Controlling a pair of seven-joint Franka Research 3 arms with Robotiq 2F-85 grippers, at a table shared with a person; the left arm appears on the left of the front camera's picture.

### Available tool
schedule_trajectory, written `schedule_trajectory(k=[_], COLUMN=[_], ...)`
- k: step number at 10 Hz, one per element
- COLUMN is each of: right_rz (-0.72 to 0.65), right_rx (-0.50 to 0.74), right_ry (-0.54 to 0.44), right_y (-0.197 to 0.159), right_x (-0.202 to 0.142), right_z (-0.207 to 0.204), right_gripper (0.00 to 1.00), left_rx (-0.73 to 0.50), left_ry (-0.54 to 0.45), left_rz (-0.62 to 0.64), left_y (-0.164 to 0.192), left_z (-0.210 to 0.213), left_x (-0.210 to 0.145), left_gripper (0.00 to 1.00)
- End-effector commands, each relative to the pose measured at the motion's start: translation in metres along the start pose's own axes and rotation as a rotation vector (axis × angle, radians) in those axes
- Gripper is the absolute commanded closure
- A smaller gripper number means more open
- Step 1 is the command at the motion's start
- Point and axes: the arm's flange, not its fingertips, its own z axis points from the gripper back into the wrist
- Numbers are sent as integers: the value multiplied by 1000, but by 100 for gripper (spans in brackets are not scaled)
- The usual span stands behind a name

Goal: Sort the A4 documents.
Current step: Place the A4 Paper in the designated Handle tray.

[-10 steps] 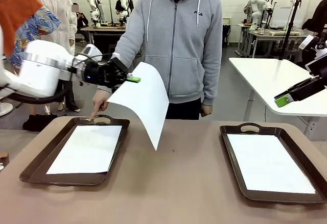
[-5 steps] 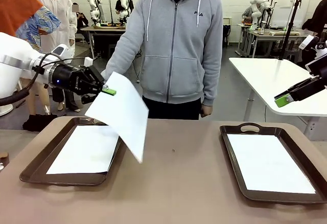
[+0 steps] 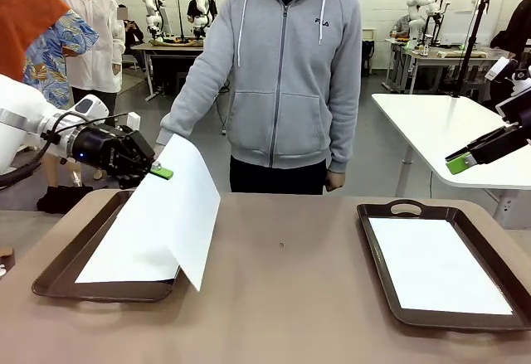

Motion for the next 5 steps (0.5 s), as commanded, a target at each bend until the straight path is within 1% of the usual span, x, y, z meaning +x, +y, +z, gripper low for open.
schedule_trajectory(k=[1, 2, 3, 5], right_rz=[3, 3, 3, 3], right_rx=[4, 4, 4, 4], right_ry=[-2, -2, -2, -2], right_y=[1, 1, 1, 1], right_x=[0, 0, 0, 0], right_z=[0, 0, 0, 0], right_gripper=[0, 0, 0, 0], left_rx=[70, 139, 208, 289], left_ry=[46, 62, 56, 31], left_rz=[-17, -22, -13, -18], left_y=[-2, 2, 10, 21], left_z=[14, 17, 20, 22], left_x=[1, 5, 11, 19], left_gripper=[99, 99, 99, 99])
